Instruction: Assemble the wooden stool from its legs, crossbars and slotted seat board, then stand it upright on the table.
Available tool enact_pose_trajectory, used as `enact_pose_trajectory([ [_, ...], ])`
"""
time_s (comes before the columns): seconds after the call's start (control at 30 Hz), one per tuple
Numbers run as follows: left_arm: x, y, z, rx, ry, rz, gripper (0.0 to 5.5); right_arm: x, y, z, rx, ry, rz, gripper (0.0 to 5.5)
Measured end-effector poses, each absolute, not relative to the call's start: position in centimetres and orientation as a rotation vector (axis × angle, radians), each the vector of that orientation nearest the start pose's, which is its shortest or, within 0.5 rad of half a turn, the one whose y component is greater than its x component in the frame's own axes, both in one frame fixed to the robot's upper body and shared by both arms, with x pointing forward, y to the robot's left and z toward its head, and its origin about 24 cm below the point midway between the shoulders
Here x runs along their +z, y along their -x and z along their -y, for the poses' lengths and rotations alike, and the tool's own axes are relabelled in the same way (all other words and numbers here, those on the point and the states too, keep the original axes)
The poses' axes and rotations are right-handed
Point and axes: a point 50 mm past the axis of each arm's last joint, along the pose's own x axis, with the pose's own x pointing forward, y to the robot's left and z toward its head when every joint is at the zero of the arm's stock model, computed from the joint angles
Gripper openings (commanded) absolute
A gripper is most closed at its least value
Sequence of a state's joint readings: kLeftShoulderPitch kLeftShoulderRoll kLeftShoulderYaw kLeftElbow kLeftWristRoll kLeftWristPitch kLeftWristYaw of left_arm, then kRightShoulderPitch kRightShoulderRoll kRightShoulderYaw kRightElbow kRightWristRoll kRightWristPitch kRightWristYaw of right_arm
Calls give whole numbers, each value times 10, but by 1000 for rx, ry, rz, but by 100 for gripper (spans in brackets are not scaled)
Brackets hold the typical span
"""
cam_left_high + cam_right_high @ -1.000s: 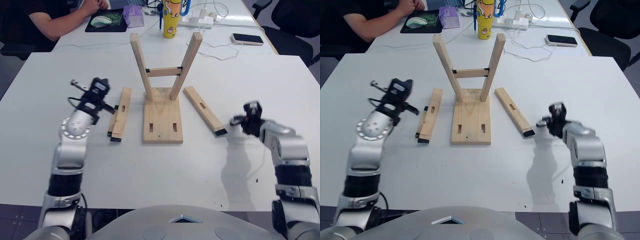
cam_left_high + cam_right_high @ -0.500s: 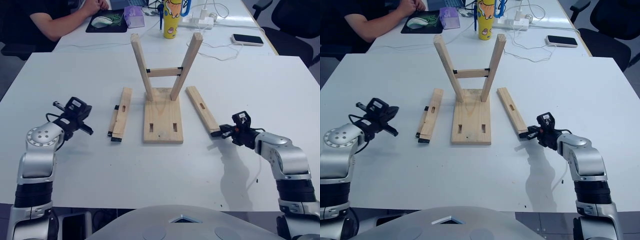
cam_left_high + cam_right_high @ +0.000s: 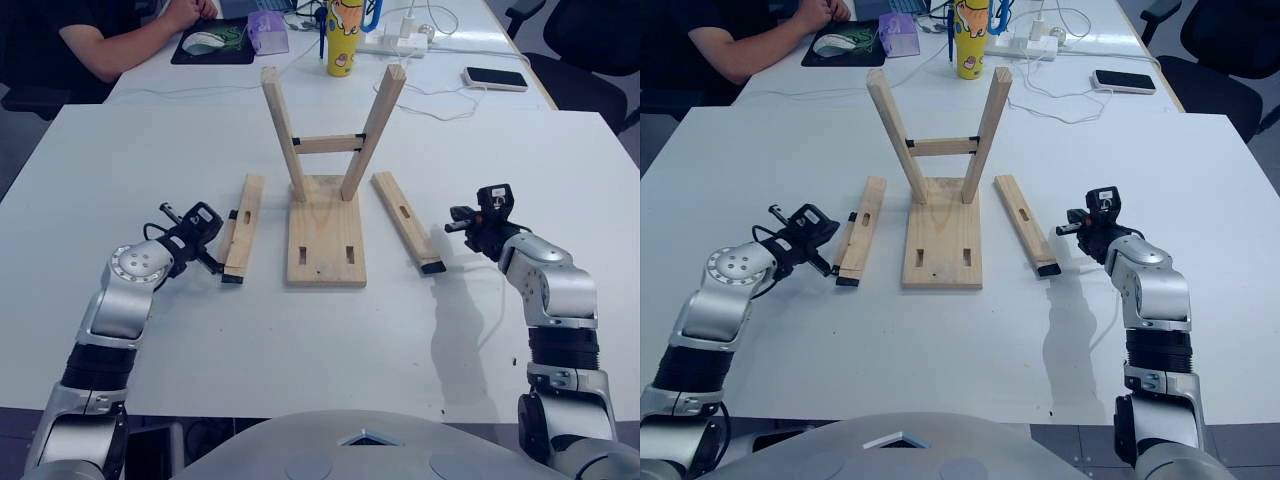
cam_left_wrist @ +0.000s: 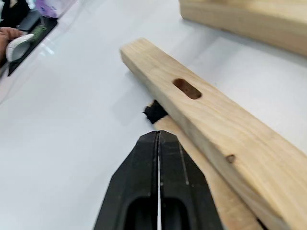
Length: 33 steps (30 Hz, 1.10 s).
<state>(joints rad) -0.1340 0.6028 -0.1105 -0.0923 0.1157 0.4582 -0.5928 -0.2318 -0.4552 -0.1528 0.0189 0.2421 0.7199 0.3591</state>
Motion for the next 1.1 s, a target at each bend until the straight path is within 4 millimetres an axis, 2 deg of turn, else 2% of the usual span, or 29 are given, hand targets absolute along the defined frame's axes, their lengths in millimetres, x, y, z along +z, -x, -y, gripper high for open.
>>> enact_pose_trajectory([
  [0.13,58,-267,-214,-541,-671,-486,1,71,-287,236,184,23,-447,0],
  [0.3,56,-271,-216,-528,-697,-502,1,85,-296,220,210,-21,-375,0],
  [0.5,59,-280,-196,-573,-682,-453,1,82,-296,221,205,-24,-386,0],
  [0.6,70,-283,-206,-494,-661,-432,1,81,-295,221,202,-25,-389,0],
  [0.67,87,-286,-222,-369,-621,-389,21,78,-294,222,199,-26,-394,0],
  [0.77,112,-284,-238,-209,-491,-308,54,73,-289,224,190,-30,-407,0],
  [0.9,131,-273,-229,-135,-207,-224,107,66,-283,228,166,-40,-423,0],
  [0.97,123,-268,-221,-117,-12,-261,138,66,-281,230,152,-39,-418,0],
  [1.03,106,-263,-212,-83,177,-332,168,69,-282,231,139,-35,-398,0],
  [1.1,93,-258,-206,-58,258,-379,191,70,-282,232,132,-32,-387,0],
])
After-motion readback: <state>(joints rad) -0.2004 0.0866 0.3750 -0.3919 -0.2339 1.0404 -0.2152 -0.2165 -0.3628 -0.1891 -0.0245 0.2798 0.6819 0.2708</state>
